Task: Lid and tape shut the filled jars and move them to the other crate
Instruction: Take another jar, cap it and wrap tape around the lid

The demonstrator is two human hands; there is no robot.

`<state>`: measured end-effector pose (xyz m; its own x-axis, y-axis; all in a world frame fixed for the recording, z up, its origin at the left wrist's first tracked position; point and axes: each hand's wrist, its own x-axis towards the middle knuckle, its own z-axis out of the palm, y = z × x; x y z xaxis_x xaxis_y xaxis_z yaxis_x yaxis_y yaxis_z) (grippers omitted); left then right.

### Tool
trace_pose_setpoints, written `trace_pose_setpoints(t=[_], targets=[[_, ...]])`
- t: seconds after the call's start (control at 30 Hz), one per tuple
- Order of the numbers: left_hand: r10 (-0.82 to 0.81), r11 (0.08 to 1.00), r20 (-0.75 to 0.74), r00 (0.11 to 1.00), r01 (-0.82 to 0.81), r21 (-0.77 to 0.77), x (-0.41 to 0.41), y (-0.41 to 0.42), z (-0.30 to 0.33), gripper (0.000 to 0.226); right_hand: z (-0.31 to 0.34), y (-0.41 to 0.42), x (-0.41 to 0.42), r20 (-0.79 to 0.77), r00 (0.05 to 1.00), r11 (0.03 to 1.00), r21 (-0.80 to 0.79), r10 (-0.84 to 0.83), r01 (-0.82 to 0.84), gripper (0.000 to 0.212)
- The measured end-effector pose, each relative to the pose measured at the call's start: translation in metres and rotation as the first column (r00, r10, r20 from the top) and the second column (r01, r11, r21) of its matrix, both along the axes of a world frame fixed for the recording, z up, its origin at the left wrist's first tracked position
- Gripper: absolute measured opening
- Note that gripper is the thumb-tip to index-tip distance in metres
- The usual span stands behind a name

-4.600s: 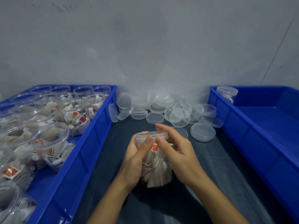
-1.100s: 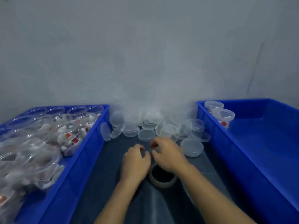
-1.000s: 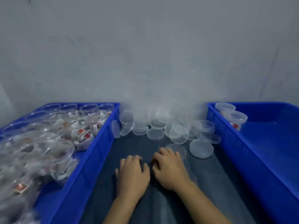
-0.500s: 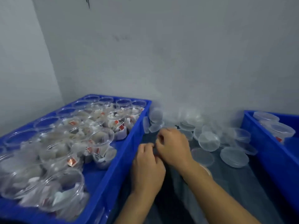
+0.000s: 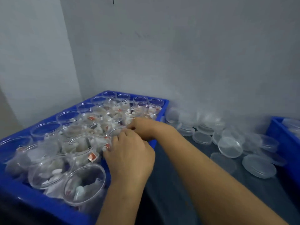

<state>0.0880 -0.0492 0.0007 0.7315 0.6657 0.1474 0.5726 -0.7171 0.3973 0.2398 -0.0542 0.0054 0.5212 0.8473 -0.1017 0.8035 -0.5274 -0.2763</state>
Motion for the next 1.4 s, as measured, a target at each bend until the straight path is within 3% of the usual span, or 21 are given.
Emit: trace_pose_setpoints(t=[0.2, 0.3, 0.37, 0.43, 0.53, 0.6, 0.7, 0.97, 1.1, 1.2, 1.3, 1.4], targets=[[-0.050, 0.998, 0.060, 0.997, 0.052, -0.021, 0.002, -0.006, -0.002, 0.034, -0.007, 0.001, 0.000, 0.139, 0.976, 0.984, 0.086, -0.165, 0.154, 0.038], [-0.067, 0.997, 0.128, 0.990, 0.072, -0.039, 0.004, -0.007, -0.005, 0.028, 0.000, -0.012, -0.007, 0.189, 0.950, 0.936, 0.297, -0.250, 0.188, 0.047], [-0.089, 0.993, 0.262, 0.961, 0.105, -0.046, 0.008, -0.007, -0.008, 0.032, 0.011, -0.025, -0.010, 0.272, 0.905, 0.882, 0.431, -0.328, 0.190, 0.047], [-0.137, 0.986, 0.480, 0.866, 0.168, -0.022, 0.013, -0.010, -0.008, 0.047, 0.027, -0.038, -0.011, 0.310, 0.863, 0.821, 0.539, -0.399, 0.186, 0.050], [-0.248, 0.963, 0.741, 0.624, 0.244, 0.116, 0.023, -0.021, -0.005, 0.068, 0.059, -0.060, -0.010, 0.350, 0.804, 0.721, 0.680, -0.481, 0.135, 0.055], [-0.303, 0.944, 0.798, 0.521, 0.276, 0.179, 0.036, -0.028, -0.004, 0.079, 0.075, -0.079, -0.010, 0.390, 0.762, 0.675, 0.733, -0.518, 0.084, 0.057], [-0.357, 0.914, 0.814, 0.458, 0.353, 0.202, 0.056, -0.041, -0.010, 0.078, 0.077, -0.111, -0.008, 0.451, 0.686, 0.682, 0.726, -0.571, 0.090, 0.057], [-0.484, 0.787, 0.729, 0.483, 0.605, 0.122, 0.101, -0.076, -0.088, 0.066, -0.022, -0.187, 0.007, 0.283, 0.619, 0.620, 0.654, -0.732, 0.434, 0.057], [-0.432, 0.762, 0.778, 0.456, 0.647, 0.044, 0.116, -0.074, -0.124, 0.053, -0.054, -0.197, 0.007, 0.204, 0.677, 0.644, 0.580, -0.707, 0.498, 0.047], [-0.415, 0.745, 0.798, 0.436, 0.666, 0.023, 0.123, -0.075, -0.139, 0.058, -0.064, -0.210, 0.006, 0.130, 0.725, 0.651, 0.565, -0.676, 0.506, 0.031], [-0.395, 0.723, 0.813, 0.428, 0.691, -0.013, 0.127, -0.077, -0.145, 0.078, -0.077, -0.230, 0.003, -0.043, 0.725, 0.536, 0.643, -0.687, 0.547, 0.036], [-0.363, 0.700, 0.795, 0.487, 0.706, -0.113, 0.130, -0.078, -0.148, 0.086, -0.094, -0.246, 0.001, -0.067, 0.591, 0.414, 0.651, -0.804, 0.637, 0.022]])
